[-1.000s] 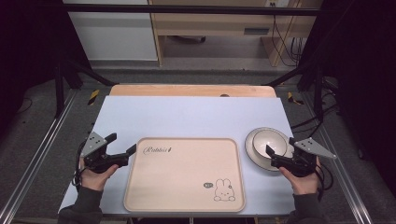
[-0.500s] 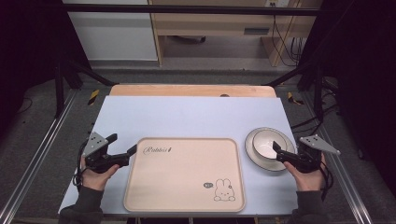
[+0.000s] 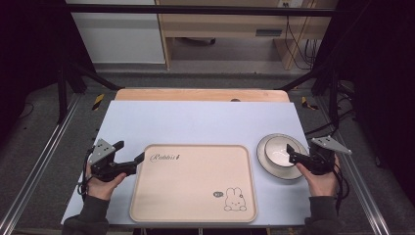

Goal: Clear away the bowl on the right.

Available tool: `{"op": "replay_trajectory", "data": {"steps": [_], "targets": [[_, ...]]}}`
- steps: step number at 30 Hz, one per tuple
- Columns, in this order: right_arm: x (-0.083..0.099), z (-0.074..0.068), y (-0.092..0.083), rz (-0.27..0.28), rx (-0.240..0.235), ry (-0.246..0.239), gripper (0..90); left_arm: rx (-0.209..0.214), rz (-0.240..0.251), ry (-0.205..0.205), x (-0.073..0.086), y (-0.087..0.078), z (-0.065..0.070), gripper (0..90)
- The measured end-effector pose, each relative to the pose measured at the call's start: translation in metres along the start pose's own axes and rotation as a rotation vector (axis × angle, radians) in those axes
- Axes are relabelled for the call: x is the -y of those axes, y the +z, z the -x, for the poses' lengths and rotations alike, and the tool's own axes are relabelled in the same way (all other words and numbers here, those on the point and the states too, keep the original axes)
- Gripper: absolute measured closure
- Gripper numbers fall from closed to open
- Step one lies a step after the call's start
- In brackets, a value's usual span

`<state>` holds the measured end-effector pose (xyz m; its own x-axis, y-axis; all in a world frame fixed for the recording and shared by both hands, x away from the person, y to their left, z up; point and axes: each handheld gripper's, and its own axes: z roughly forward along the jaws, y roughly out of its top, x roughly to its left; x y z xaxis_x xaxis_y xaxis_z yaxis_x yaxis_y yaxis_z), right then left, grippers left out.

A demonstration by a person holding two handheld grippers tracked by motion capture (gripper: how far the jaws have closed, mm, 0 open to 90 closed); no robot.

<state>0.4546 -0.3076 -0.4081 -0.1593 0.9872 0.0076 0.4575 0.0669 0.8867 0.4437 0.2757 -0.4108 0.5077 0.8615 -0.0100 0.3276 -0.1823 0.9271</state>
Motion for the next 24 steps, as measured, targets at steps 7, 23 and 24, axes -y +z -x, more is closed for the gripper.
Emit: {"op": "replay_trajectory", "data": {"steps": [7,23,24], "targets": [[0.0,0.002,0.011,-0.052,0.014,-0.001,16.2,-0.003,-0.005,0.002,0.001,0.001,0.0,12.1],[0.003,0.004,0.032,-0.161,0.043,-0.001,31.5,-0.002,-0.013,0.004,0.002,0.003,0.001,12.5],[0.003,0.004,0.032,-0.161,0.043,-0.001,31.5,-0.002,-0.013,0.003,0.002,0.003,0.001,12.5]]}}
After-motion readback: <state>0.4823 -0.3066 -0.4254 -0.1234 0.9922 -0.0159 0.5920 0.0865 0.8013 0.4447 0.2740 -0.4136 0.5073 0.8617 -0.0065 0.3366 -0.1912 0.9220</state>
